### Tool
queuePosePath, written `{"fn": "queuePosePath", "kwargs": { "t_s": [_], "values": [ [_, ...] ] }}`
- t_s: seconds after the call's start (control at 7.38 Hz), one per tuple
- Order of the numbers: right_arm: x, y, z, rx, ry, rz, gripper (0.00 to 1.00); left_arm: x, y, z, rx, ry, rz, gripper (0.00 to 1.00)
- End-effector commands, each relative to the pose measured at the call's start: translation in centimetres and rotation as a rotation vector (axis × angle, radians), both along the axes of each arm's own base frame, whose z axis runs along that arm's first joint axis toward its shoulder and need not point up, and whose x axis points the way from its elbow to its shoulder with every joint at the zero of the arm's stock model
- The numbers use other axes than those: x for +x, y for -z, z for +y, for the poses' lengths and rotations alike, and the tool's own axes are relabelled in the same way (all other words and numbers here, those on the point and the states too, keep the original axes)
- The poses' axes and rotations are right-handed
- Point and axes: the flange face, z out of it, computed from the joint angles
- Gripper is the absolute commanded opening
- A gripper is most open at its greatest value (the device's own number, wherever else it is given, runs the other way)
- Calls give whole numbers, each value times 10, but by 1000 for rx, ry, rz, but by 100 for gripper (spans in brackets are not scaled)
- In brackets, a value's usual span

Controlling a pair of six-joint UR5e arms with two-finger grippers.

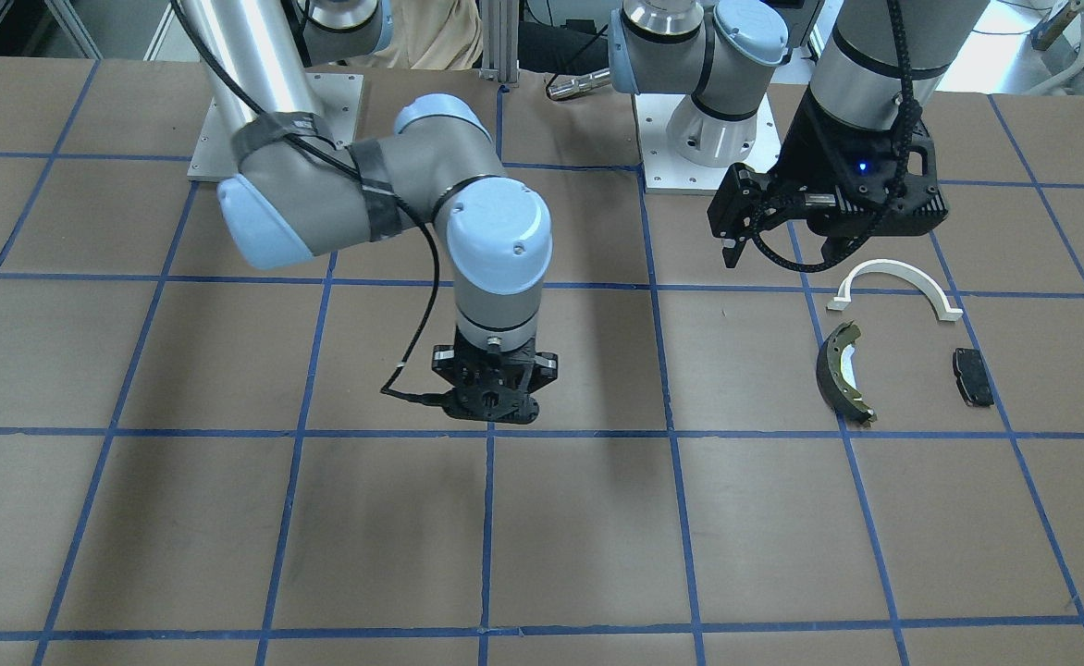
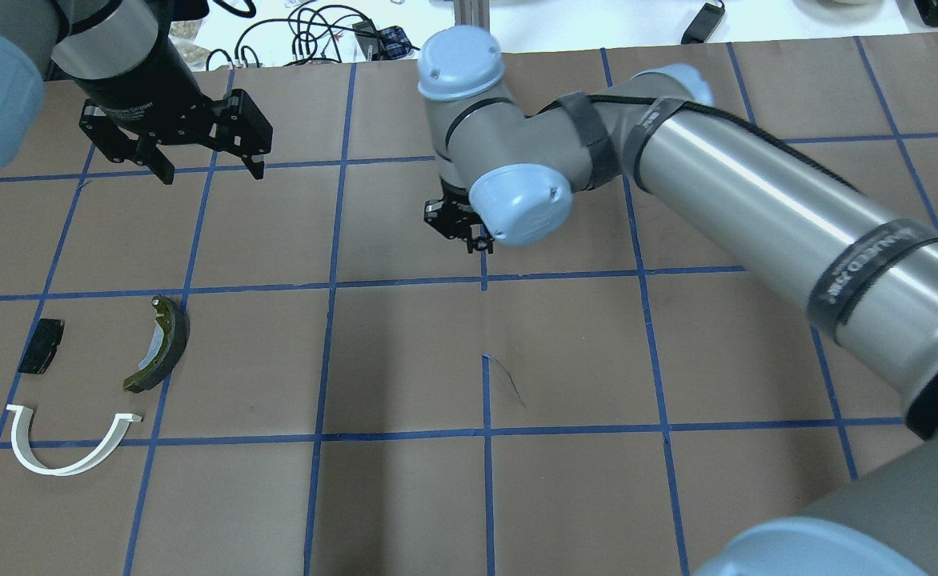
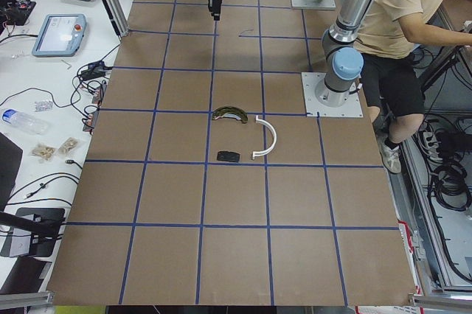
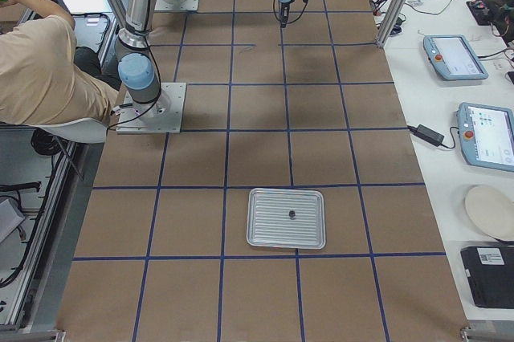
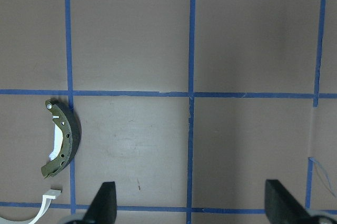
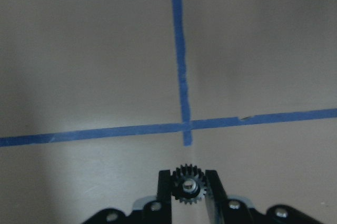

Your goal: Place bearing gear from tray to pile

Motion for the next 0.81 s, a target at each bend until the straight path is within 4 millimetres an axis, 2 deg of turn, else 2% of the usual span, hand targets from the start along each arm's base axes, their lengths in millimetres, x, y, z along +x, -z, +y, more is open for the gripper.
{"fn": "queuePosePath", "kwargs": {
  "t_s": [0.0,0.14,0.27,0.41,0.54,0.68],
  "values": [
    [46,29,16,8,48,-93,0,0,0,0,0,0,0,100],
    [46,31,18,18,50,-90,8,0,0,0,0,0,0,100],
    [43,41,23,35,45,-76,71,0,0,0,0,0,0,100],
    [37,53,31,45,27,-59,100,0,0,0,0,0,0,100],
    [26,46,23,23,-1,-61,100,0,0,0,0,0,0,100],
    [3,27,10,-8,-31,-48,100,0,2,0,5,0,0,100]
  ]
}}
